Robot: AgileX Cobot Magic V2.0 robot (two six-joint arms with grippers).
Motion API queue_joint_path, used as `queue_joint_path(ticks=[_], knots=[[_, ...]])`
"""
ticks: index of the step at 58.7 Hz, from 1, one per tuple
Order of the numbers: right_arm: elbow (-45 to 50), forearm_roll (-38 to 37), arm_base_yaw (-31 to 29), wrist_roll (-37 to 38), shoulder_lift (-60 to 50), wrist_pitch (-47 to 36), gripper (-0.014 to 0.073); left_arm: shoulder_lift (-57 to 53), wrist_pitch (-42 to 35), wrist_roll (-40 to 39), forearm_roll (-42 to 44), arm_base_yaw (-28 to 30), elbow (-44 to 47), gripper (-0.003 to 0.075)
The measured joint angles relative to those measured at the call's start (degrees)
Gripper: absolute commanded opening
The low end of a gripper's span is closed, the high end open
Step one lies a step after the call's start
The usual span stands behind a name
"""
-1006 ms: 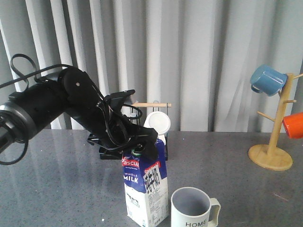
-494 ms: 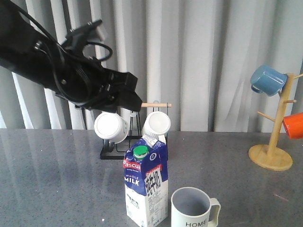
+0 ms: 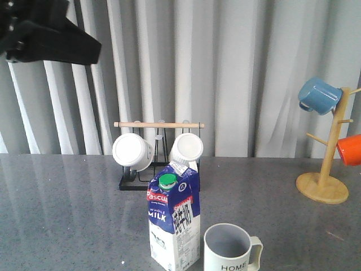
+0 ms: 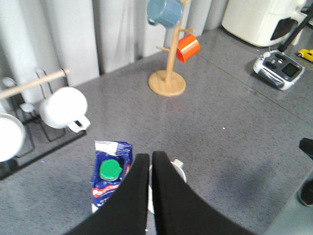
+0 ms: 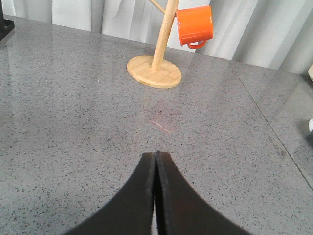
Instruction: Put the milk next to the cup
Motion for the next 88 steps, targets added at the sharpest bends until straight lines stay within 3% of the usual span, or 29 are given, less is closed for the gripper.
queue_joint_path(ticks=[44,53,62,72,81,88], knots=[[0.0,0.0,0.0,0.14,0.0,-0.1,-0.0006,-4.89,0.07,0.31,0.13,0.0,0.0,-0.0007],[0.0,-0.05,0.0,0.14,0.0,-0.1,-0.0006,-6.51,-0.33,1.28,6.57,0.0,2.46,-0.0007],[0.0,-0.05,0.0,0.14,0.0,0.0,-0.0006,-15.82,-10.75,1.34,13.05,0.0,20.7,-0.0007],[0.0,-0.11,0.0,0.16,0.0,0.08,-0.0006,-31.31,-37.33,1.52,18.28,0.38,53.1,-0.0006],[0.0,-0.15,0.0,0.16,0.0,0.14,-0.0006,-45.34,-62.45,1.3,18.54,5.47,83.5,-0.0006],[0.0,-0.21,0.0,0.16,0.0,0.18,-0.0006,-54.38,-74.0,-1.33,18.35,10.83,101.75,-0.0006]])
